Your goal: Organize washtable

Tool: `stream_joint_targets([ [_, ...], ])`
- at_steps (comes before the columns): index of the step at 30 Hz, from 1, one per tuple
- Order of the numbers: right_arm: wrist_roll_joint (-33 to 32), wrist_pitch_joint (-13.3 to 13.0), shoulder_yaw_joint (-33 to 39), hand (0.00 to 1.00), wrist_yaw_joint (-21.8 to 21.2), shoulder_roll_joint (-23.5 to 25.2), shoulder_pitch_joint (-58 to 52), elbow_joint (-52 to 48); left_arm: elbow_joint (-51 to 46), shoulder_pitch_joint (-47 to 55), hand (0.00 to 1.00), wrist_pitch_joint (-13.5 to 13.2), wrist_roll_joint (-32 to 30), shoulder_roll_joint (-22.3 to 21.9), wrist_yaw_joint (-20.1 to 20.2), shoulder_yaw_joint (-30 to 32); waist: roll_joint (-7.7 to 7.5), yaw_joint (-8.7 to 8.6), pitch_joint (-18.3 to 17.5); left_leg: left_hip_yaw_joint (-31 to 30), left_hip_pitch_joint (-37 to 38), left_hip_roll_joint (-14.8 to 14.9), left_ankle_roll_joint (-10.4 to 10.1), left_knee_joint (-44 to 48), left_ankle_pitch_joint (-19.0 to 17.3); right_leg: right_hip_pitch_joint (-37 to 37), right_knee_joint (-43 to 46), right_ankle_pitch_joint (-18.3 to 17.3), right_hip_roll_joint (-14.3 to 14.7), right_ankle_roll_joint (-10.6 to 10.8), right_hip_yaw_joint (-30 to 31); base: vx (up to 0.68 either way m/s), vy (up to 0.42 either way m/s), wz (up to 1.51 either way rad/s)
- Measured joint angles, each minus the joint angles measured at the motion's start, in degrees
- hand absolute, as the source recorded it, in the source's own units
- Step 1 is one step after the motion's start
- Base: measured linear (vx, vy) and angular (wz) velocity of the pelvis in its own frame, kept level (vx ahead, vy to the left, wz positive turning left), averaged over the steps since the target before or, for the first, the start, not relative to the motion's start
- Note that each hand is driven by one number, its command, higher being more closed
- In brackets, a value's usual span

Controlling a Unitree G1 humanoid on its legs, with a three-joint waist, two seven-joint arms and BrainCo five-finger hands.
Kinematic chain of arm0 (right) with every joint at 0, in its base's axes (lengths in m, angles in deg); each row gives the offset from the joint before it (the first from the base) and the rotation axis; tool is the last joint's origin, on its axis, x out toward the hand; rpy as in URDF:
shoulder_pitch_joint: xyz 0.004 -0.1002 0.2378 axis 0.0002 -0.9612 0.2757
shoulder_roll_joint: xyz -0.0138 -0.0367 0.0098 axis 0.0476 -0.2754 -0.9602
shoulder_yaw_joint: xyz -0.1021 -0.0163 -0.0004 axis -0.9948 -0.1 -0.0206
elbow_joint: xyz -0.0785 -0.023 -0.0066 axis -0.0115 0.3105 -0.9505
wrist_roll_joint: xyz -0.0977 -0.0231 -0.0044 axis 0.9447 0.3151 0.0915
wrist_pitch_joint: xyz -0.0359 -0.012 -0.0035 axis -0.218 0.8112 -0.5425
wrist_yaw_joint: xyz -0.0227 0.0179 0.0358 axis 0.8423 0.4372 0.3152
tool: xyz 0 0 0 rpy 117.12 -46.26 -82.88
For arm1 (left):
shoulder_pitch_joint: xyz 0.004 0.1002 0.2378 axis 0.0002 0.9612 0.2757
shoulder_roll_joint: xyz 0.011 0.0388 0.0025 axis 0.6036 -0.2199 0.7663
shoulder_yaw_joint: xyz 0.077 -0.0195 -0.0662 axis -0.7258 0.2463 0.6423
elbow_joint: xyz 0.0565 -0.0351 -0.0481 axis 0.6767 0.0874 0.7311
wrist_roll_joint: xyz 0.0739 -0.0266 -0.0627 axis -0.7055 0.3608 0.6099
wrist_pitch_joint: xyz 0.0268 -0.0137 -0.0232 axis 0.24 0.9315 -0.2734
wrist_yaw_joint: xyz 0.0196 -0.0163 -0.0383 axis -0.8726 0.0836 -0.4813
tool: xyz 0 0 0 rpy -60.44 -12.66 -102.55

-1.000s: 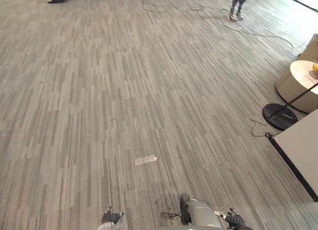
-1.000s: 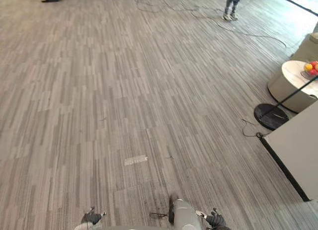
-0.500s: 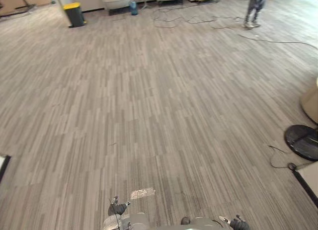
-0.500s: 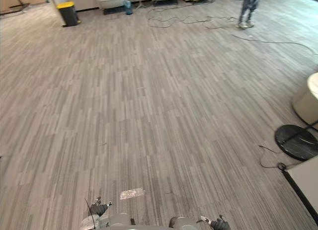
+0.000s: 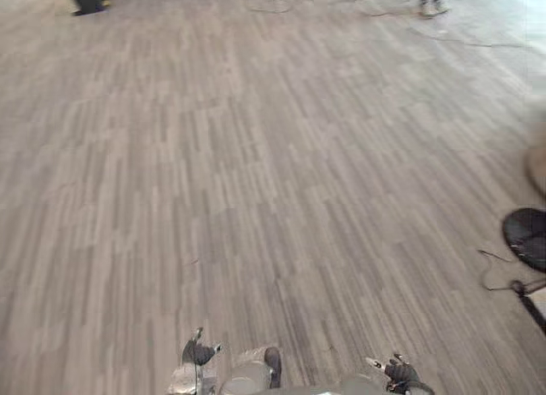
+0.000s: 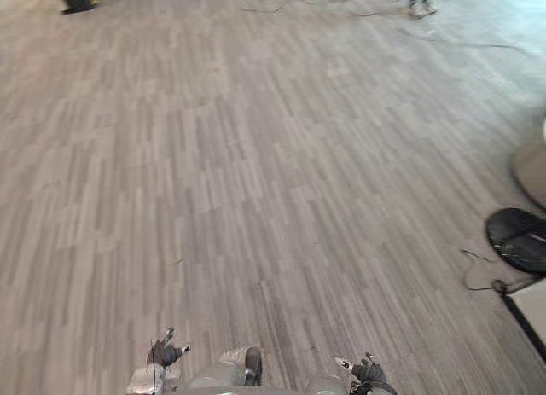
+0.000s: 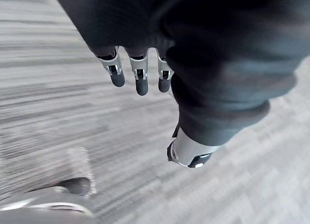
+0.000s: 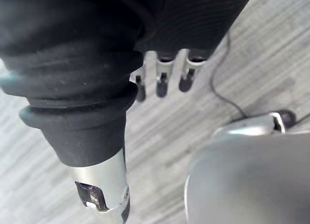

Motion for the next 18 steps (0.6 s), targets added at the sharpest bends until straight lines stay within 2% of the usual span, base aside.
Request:
stream_joint_targets([
  [2, -0.05, -0.81, -1.61, 0.0, -0.07, 0.1, -0.45, -0.69, -1.97, -1.19, 0.0, -2.86, 1.36, 0.45, 0.76, 0.02, -0.62, -0.89, -0.22, 0.31, 3.28, 0.24, 0.12, -2.36, -1.38, -2.58, -6.68, -0.24, 0.41, -0.32, -1.27, 0.23, 0.096, -0.2],
  [3, -0.07, -1.0, -1.82, 0.0, -0.04, 0.08, -0.33, -0.68, -2.16, -1.52, 0.0, -3.25, 2.14, 0.45, 0.71, 0.1, -0.73, -1.14, -0.23, 0.23, 3.36, 0.24, 0.24, -2.64, -1.85, -3.26, -9.39, -0.04, 0.83, -0.06, -1.09, 0.2, 0.038, 0.01],
  [4, -0.33, -1.01, -2.38, 0.0, 0.02, 0.05, 0.14, -0.5, -2.13, -1.69, 0.0, -3.73, 4.93, 0.19, 0.62, 0.21, -1.26, -1.31, -0.19, 0.04, 3.29, -0.08, -0.1, -2.81, -2.18, -4.1, -17.61, 2.39, 1.59, -0.04, 0.56, 0.17, 0.008, 0.09],
  [5, -0.51, -0.99, -2.39, 0.0, 0.09, 0.1, 0.09, -0.42, -1.72, -1.53, 0.0, -3.75, 5.79, -0.15, 0.57, 0.34, -1.51, -1.28, -0.28, -0.25, 3.37, -0.24, -0.33, -2.72, -2.33, -3.67, -21.13, 4.35, 2.05, -0.32, 1.12, 0.21, -0.012, 0.26],
  [6, -0.49, -1.03, -2.39, 0.0, 0.14, 0.24, -0.36, -0.18, -1.09, -0.94, 0.0, -3.74, 7.21, -0.6, 0.42, 0.68, -2.14, -1.34, -0.11, -1.25, 3.77, -1.01, -1.22, -2.2, -2.91, -3.06, -24.67, 9.41, 2.18, -1.49, 2.22, 0.2, -0.066, 0.5],
  [7, -0.31, -0.95, -2.42, 0.0, 0.15, 0.39, -1.15, 0.48, -0.65, -0.12, 0.0, -3.78, 7.15, -1.05, 0.33, 1.39, -3.51, -1.31, -0.08, -2.69, 5.07, -1.98, -1.88, -1.97, -3.94, -1.65, -25.58, 13.1, 1.63, -2.11, 1.98, 0.26, -0.111, 0.57],
  [8, -0.09, -0.87, -2.33, 0.0, 0.19, -0.67, -1.13, 1.33, 0.61, 0.41, 0.0, -3.8, 7.14, -2.63, 0.09, 2.17, -1.98, -1.12, -0.35, -3.45, 6.12, -0.67, -2.22, -1.8, -4.54, -0.12, -26.13, 13.25, 2.67, -2.47, 1.22, 0.21, -0.108, 0.41],
  [12, 0.28, -0.89, -2.43, 0.0, 0.17, -1.94, -1.11, 1.78, 3.49, 1.87, 0.0, -3.68, 7.1, -4.26, -0.3, 3.91, 0.16, -0.14, -0.85, -4.81, 6.13, 1.61, -3.59, -1.13, -5.44, 2.69, -29.53, 13.43, 4.5, -3.09, -0.54, 0.17, -0.1, 0.14],
  [18, 0.23, -0.93, -3.01, 0.0, 1.07, -1.67, -1.55, 1.81, 4.84, 1.58, 0.0, -3.69, 7.08, -5.7, -0.64, 4.17, -0.07, -0.18, -1.31, -7.73, 7.31, 2.54, -4.33, -1.21, -5.88, 7.6, -34.15, 14.56, 5.06, -4.5, -3.83, 0.06, -0.052, 0.28],
])
